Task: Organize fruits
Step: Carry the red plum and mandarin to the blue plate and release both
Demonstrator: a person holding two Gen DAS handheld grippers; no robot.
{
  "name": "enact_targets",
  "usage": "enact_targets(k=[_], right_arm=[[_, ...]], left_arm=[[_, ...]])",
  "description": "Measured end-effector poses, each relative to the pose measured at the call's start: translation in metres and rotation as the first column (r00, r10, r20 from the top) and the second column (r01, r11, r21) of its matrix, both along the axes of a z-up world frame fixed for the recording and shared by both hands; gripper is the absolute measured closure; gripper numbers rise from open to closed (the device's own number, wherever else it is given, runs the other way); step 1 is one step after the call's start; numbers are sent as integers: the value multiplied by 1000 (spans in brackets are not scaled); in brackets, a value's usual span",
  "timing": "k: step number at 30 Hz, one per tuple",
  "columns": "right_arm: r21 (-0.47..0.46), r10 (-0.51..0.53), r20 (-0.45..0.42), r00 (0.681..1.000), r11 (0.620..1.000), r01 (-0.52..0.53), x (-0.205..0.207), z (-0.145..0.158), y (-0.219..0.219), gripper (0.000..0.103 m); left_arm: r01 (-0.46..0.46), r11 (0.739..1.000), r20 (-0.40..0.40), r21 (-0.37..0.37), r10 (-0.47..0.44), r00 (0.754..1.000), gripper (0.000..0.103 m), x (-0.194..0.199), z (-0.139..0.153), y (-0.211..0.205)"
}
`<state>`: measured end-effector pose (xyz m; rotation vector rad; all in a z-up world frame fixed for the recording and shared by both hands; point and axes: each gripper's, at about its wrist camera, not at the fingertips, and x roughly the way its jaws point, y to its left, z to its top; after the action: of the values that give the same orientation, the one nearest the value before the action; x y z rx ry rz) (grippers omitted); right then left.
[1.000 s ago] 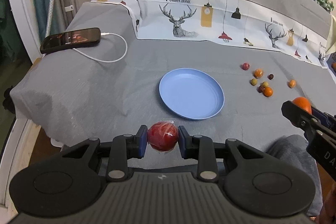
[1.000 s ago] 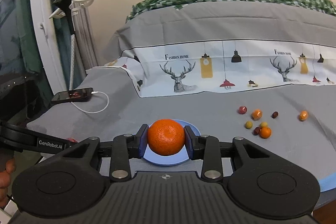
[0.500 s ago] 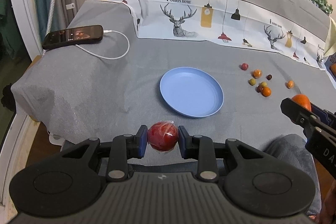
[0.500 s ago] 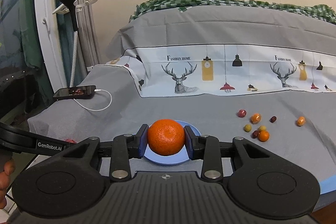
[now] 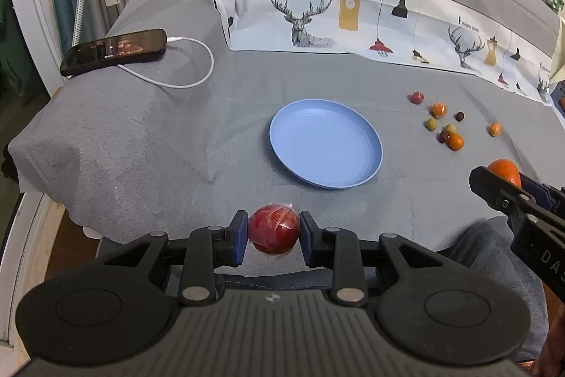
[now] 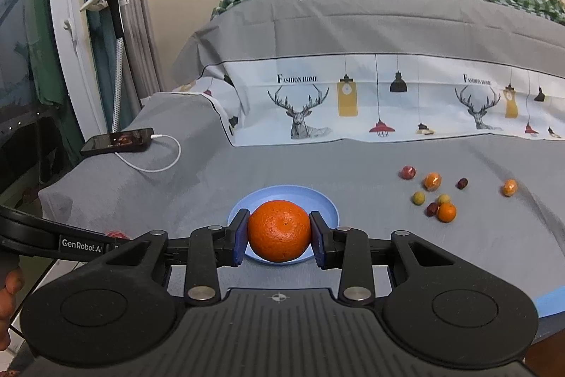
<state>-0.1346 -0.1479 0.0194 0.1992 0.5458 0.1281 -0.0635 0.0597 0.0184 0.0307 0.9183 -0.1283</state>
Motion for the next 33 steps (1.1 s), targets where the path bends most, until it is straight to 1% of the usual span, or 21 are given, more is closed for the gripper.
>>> enact_targets(k=[6, 10, 17, 22, 27, 33], right_arm=[[1, -9, -27, 1000, 1000, 9, 15, -8, -3, 66], [-5, -11, -47, 999, 1000, 11, 28, -15, -3, 66], [-19, -11, -94, 996, 1000, 9, 59, -33, -4, 66], [-25, -11, -134, 991, 1000, 8, 91, -51, -5, 66], [-41, 4, -172, 985, 999, -12, 127, -74, -4, 66], [-44, 15, -236, 972, 999, -26, 169, -106, 8, 66]], left_arm=[[7, 1000, -18, 23, -7, 1000, 69, 15, -6, -3], [8, 1000, -39, 25, -7, 999, 69, 31, -11, -3], [18, 1000, -59, 25, -17, 998, 69, 70, -20, -13], [31, 999, -86, 25, -28, 996, 69, 105, -32, -25], [61, 998, -117, 25, -57, 991, 69, 141, -52, -40], [103, 993, -181, 63, -90, 979, 69, 183, -92, -57]])
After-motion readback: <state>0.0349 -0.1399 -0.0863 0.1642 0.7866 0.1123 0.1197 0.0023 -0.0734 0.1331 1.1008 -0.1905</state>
